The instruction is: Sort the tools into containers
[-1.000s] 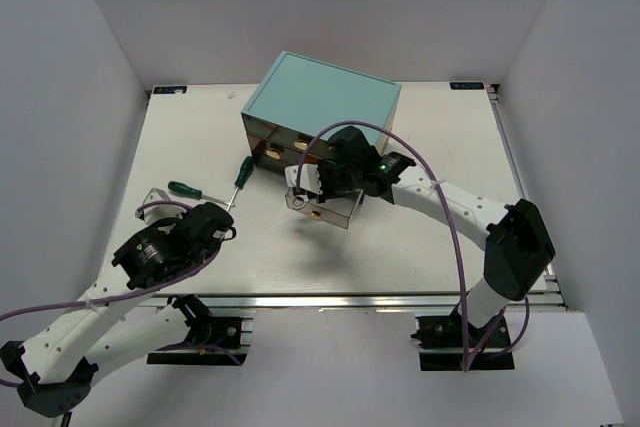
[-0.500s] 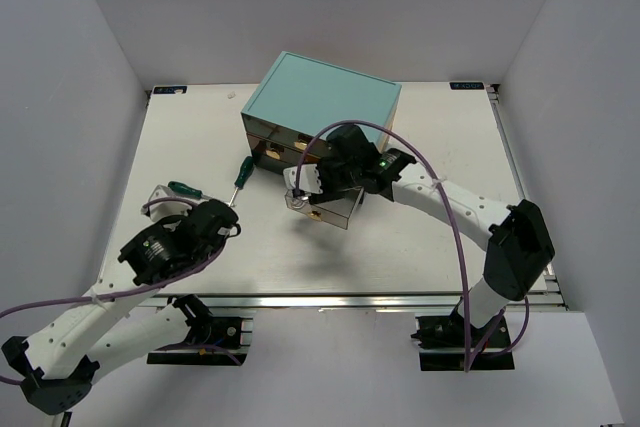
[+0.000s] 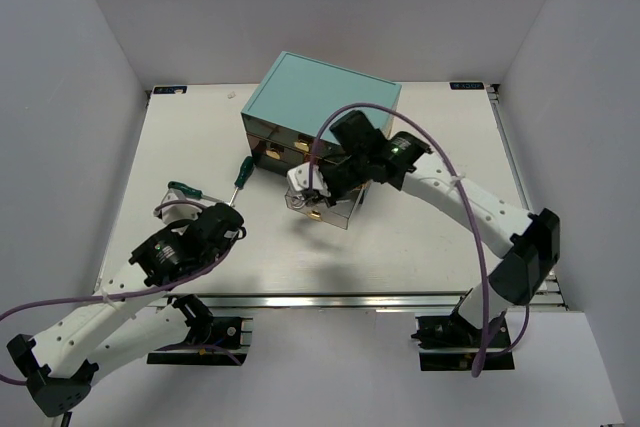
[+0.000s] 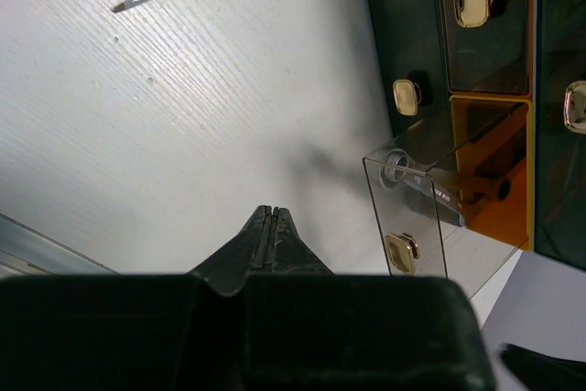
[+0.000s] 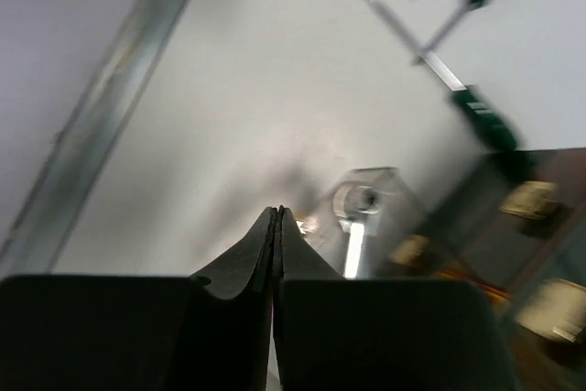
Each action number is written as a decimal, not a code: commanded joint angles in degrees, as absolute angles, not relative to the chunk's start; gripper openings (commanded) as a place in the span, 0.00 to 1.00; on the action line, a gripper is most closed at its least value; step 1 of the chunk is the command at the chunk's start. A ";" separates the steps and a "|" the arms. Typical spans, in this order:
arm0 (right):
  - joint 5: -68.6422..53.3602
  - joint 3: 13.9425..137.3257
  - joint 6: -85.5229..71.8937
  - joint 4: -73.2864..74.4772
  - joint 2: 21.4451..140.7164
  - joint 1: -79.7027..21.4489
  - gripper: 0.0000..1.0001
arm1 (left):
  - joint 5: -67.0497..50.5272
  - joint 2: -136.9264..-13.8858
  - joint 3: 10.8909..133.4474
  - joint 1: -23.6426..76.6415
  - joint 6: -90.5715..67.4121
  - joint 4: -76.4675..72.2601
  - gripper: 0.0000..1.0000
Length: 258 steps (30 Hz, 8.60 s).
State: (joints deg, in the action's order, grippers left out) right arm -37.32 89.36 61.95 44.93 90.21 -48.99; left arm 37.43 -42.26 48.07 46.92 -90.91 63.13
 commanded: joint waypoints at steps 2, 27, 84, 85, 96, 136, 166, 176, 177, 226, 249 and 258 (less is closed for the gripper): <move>-34.21 88.00 60.66 55.56 95.01 -53.17 0.00 | 36.74 -41.57 47.46 46.76 -90.79 61.70 0.00; 29.10 74.61 29.10 13.96 98.25 -55.47 0.00 | 26.55 -44.99 41.05 44.49 -65.84 28.33 0.29; -35.15 60.64 35.16 24.43 62.84 -30.67 0.70 | -1.32 -98.19 50.46 27.25 -67.06 -2.82 0.18; -35.16 60.64 35.16 24.35 62.84 -30.67 0.70 | -1.41 -96.78 47.93 27.25 -67.06 -2.20 0.17; -37.09 61.79 34.37 23.38 64.51 -30.50 0.70 | -2.90 -77.88 33.05 27.25 -66.19 2.81 0.26; -35.24 57.31 34.63 22.50 62.40 -29.09 0.72 | 10.81 -105.99 72.59 3.43 -28.40 20.74 0.63; -37.09 57.30 32.87 21.45 62.49 -27.60 0.72 | -23.36 -87.91 62.50 -10.11 -36.18 19.70 0.00; -38.49 57.66 31.99 21.45 62.84 -27.60 0.72 | -33.06 -76.12 42.11 -4.32 -66.51 -3.41 0.00; -38.58 57.57 31.91 21.36 62.84 -27.60 0.72 | -32.09 -75.77 40.19 -3.09 -69.40 -7.69 0.00; -38.67 55.99 30.59 20.39 61.43 -27.07 0.71 | 11.07 -82.87 58.62 -11.95 -47.12 38.49 0.67; -37.97 55.81 31.38 20.83 62.31 -26.98 0.71 | 12.66 -111.09 74.44 -11.87 -42.89 34.98 0.78; -37.71 56.34 31.46 21.01 62.58 -26.98 0.71 | 9.67 -114.97 76.21 -11.95 -45.09 36.39 0.09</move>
